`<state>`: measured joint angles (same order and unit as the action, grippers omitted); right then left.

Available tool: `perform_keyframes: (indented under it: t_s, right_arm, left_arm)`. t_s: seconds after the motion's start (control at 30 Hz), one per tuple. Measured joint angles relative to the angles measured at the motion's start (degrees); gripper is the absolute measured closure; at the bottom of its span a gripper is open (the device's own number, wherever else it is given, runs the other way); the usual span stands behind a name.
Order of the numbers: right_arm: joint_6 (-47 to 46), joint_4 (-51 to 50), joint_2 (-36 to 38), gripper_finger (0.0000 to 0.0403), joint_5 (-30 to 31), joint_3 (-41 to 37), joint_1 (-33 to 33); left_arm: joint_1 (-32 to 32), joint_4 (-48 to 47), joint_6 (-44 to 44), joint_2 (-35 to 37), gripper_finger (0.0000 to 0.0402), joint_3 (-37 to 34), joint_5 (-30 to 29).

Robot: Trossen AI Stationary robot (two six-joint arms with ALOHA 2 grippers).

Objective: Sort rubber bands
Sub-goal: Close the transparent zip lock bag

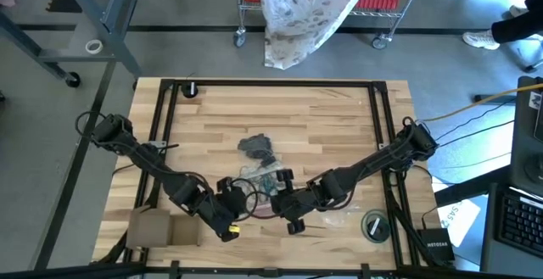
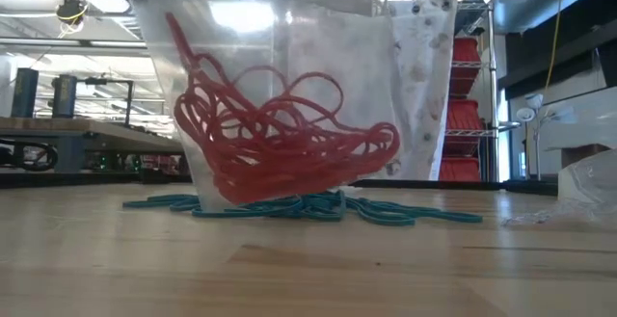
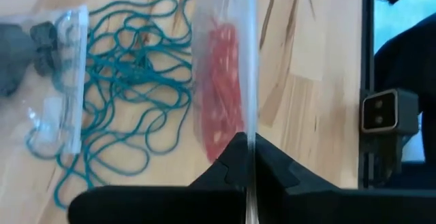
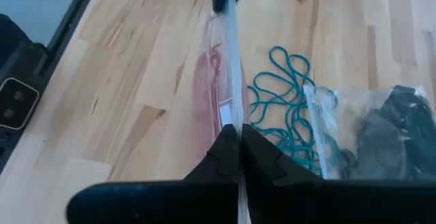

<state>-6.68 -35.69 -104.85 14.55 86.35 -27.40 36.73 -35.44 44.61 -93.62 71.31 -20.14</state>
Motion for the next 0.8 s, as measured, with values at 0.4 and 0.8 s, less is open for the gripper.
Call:
perform_keyframes:
  t_s: [0.4,0.8]
  right_arm:
    - [-1.2,-5.8,0.7,0.0403,2.0,-0.2,-0.1]
    - [-3.8,-15.6,7.1,0.0403,6.6,3.8,0.4]
  left_arm:
    - [2.5,-6.0,1.7,0.0,0.0401,-0.4,3.0]
    - [2.5,-4.6,3.8,0.7,0.0400,-0.3,0.9]
